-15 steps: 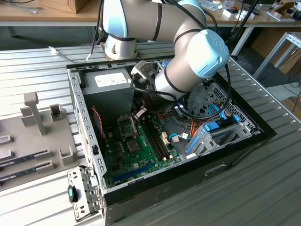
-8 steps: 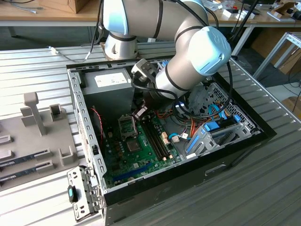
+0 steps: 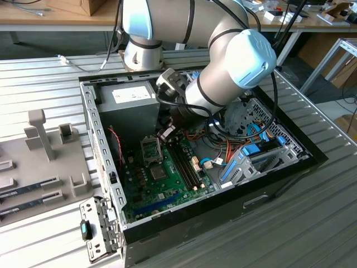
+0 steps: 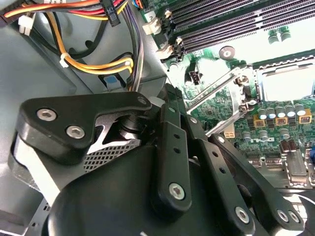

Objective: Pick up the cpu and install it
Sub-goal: 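Close the cpu cover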

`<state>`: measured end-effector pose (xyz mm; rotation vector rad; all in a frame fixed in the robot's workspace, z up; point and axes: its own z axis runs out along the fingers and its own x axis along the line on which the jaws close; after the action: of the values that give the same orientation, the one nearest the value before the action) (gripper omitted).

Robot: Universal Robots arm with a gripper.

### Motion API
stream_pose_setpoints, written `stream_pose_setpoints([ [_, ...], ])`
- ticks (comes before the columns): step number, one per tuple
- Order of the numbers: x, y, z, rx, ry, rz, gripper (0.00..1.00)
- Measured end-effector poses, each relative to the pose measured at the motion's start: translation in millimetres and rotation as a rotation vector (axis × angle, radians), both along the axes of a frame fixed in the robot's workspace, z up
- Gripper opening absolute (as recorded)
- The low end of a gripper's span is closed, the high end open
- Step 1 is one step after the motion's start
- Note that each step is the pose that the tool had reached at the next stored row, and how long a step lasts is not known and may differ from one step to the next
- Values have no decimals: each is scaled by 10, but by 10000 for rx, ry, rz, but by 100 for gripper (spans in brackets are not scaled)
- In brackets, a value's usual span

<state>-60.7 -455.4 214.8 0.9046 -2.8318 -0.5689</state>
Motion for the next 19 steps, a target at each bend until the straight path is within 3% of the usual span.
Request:
stream_pose_setpoints([
  [12,0,-15,78,103,0,200,11],
  [19,0,-49,94,186,1,485,11],
])
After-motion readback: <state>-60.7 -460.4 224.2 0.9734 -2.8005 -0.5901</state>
